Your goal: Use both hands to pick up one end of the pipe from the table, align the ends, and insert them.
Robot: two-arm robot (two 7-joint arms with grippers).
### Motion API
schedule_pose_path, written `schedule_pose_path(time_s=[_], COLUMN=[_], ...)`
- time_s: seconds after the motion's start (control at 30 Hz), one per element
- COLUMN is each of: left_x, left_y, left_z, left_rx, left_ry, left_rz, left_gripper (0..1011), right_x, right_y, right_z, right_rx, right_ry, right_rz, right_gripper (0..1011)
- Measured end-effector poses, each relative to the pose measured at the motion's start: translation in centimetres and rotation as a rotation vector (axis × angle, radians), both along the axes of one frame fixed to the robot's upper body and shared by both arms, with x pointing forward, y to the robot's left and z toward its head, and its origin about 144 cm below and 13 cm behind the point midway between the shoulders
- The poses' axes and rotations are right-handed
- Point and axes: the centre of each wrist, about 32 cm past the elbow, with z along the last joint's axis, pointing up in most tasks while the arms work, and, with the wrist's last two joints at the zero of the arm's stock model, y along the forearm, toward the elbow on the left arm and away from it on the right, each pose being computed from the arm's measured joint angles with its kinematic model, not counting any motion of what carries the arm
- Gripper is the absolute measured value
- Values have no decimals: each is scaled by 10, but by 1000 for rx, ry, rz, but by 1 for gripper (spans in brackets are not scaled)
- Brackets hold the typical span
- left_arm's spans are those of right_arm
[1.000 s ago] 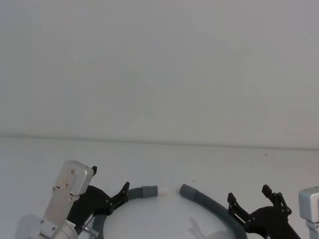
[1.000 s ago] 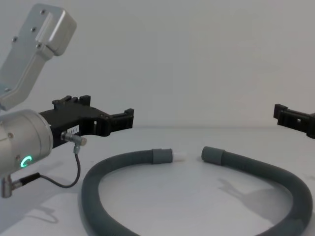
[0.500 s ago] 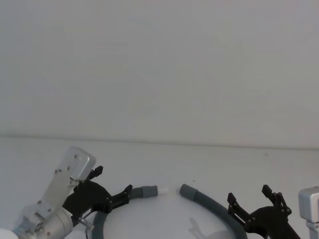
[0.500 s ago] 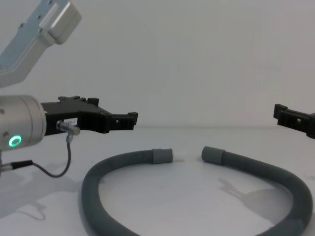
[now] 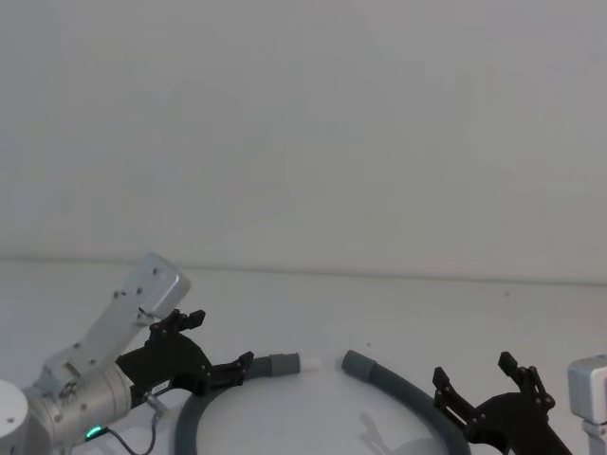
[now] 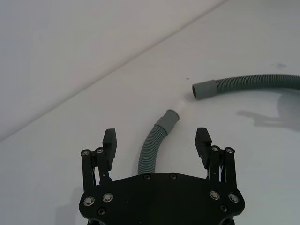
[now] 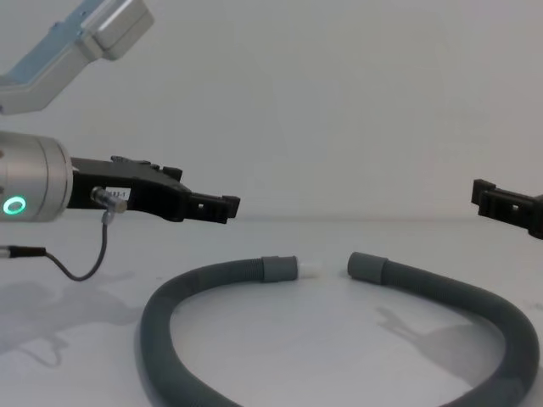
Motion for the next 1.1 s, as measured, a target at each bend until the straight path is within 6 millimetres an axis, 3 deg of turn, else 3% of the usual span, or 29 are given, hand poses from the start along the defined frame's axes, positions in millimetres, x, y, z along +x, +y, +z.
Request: schedule_pose_path(time_s=[0.47,1.1], left_x=[31,60], left_y=[12,11], left_z=[14,14], left_rx=[104,151], left_ry=[72,115], left_rz=[-99,-150], left_gripper=[1002,1002], right_x=[0,0], right_y=[0,0], right_z=[0,0], right_rx=[0,0], right_ry=[0,0], right_rz=[0,0], right_gripper=[1004,1004])
